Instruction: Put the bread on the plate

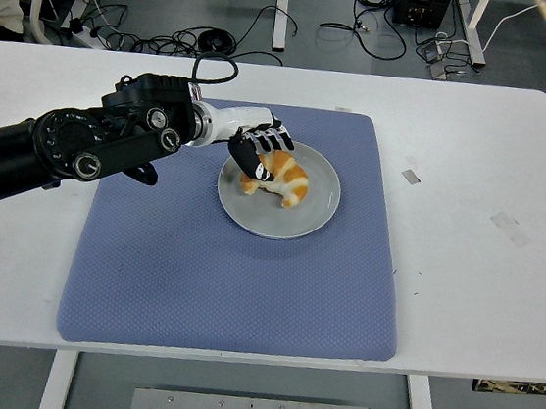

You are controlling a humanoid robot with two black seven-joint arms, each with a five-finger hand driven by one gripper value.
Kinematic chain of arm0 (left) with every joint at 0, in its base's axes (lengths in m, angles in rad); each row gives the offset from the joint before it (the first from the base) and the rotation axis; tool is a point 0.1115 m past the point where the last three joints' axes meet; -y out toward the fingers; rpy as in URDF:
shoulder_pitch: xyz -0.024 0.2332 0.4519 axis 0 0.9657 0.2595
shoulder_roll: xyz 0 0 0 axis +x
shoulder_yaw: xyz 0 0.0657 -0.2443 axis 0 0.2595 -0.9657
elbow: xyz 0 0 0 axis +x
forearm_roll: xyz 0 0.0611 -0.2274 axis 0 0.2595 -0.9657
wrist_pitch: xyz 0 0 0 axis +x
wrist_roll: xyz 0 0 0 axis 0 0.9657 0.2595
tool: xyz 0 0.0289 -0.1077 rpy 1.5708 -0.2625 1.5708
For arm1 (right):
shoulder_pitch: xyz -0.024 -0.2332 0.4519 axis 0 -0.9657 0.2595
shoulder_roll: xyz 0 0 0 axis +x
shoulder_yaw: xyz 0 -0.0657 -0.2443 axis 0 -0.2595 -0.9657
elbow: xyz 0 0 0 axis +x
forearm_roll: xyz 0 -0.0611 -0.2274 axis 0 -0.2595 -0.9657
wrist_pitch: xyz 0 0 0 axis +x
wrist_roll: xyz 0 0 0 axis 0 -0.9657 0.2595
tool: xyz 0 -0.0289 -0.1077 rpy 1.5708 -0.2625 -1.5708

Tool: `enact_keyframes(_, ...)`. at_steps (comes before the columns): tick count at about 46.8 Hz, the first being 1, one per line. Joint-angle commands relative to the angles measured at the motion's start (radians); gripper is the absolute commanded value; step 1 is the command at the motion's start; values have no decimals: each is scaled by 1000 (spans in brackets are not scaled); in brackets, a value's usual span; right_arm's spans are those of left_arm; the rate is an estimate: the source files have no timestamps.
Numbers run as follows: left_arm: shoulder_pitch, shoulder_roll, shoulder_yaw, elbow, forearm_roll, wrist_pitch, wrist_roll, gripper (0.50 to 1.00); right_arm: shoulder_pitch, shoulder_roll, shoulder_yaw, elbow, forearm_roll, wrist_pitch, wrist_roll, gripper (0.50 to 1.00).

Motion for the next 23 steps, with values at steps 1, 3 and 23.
enact_keyframes(1,-1,1,0,0,-11,0,0,848,0,0,0,0,0,0,0,1000)
enact_keyframes(3,-1,1,0,0,-13,0,0,854,-2,0,0,0,0,0,0,1000)
enact_keyframes(23,-12,25,-79,3,-56,0,6,969,0,0,0,0,0,0,0,1000)
